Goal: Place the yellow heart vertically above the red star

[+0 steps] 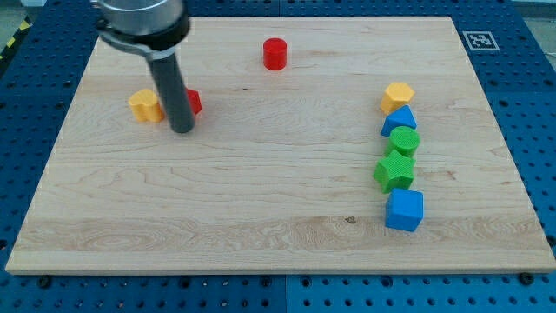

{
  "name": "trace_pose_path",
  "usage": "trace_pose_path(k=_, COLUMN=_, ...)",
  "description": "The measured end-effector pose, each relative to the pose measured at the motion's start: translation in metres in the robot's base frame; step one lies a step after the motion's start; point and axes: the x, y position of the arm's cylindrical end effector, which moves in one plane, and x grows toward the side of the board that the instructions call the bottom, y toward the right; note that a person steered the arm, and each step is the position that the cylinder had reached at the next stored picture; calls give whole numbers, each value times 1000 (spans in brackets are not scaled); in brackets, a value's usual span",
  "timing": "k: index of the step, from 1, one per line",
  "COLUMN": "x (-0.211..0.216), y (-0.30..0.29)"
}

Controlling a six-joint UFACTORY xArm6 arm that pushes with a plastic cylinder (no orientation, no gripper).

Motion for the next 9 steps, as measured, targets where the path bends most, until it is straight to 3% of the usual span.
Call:
trace_pose_path(k=2, x=-18, y=17)
trace_pose_path(k=3, x=0, y=9)
trace_pose_path(k=4, x=12, y=-21)
trace_pose_path(k=6, x=-19, y=-99)
trace_pose_path(k=8, x=-27, y=-85)
trace_pose_path(k=9, x=-51, y=-54)
